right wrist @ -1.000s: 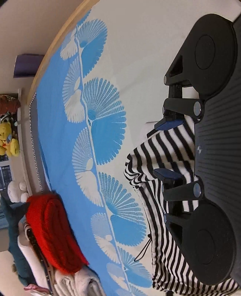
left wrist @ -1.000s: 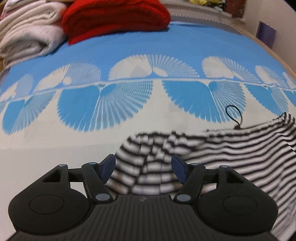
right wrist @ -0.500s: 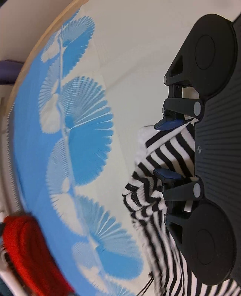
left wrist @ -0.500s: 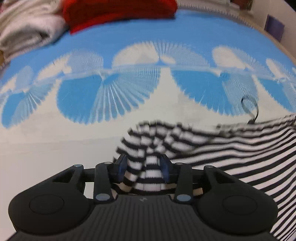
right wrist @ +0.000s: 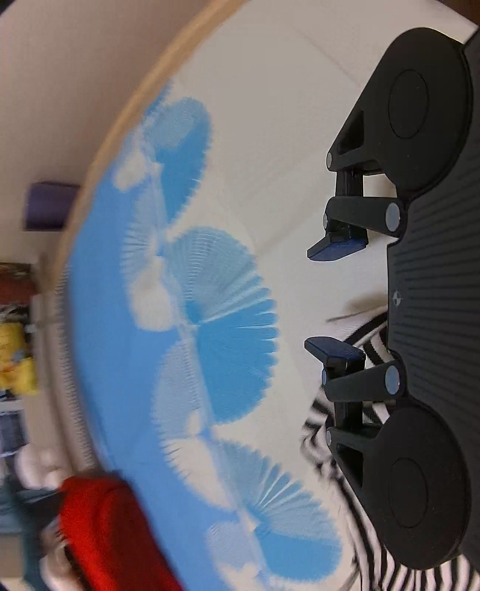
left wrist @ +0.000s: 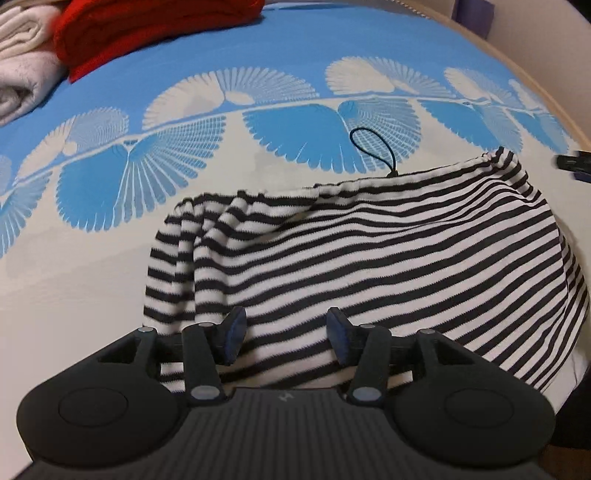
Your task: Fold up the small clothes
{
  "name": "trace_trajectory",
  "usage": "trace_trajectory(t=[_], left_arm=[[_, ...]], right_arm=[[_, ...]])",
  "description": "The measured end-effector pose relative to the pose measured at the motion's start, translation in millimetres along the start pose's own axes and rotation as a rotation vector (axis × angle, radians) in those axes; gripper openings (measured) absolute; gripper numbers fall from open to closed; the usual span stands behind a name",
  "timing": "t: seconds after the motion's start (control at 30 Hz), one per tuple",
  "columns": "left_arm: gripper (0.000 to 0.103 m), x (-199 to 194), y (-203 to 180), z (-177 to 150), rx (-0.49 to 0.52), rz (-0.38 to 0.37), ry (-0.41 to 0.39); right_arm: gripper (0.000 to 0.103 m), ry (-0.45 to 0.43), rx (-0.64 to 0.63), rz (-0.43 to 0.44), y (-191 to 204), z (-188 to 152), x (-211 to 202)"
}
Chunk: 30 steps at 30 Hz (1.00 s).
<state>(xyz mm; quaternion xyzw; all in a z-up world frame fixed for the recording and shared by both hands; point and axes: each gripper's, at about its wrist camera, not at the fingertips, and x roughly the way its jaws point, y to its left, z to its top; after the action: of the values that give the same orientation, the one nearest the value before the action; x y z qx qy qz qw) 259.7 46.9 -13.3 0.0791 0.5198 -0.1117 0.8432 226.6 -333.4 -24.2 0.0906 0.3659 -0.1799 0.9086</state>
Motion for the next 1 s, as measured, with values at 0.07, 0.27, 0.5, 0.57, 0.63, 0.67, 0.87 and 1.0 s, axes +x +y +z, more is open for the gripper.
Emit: trace_trajectory(t=[0.07,0.27,0.5,0.57,0.63,0.67,0.87,1.0], left_arm=[[0.053,-6,-2,0,-0.008,-0.008,-0.014],[0.054,-20,-15,-3,0.054,-0.062,-0.031],[0.057,28,-43,-18,0.187,0.009,0.148],[0.058,16,-42,-14,0.174,0.008,0.121],[0.059,4,-37,-12,0.155,-0.006,0.082],[0.06,4,-30,-12,0.132,-0.014,0.088],[0.061,24,-9,-20,0.043,0.023,0.177],[0.061,16,-3,-21,-0.015,-0.01,0.139]], right_arm=[[0.049,-0.009,-0.013,0.08,-7,-6,-24],[0.05,0.159,-0.169,0.258,4,-49,-45],[0.057,0.35,-0.266,0.079,9,-76,-8],[0.054,0.293,-0.273,0.073,6,-71,-21],[0.054,0.285,-0.278,0.055,1,-72,-28],[0.054,0.31,-0.272,0.03,-4,-77,-27],[0.059,0.38,-0.246,-0.027,-15,-86,-14],[0.057,0.332,-0.23,-0.042,-20,-83,-25]])
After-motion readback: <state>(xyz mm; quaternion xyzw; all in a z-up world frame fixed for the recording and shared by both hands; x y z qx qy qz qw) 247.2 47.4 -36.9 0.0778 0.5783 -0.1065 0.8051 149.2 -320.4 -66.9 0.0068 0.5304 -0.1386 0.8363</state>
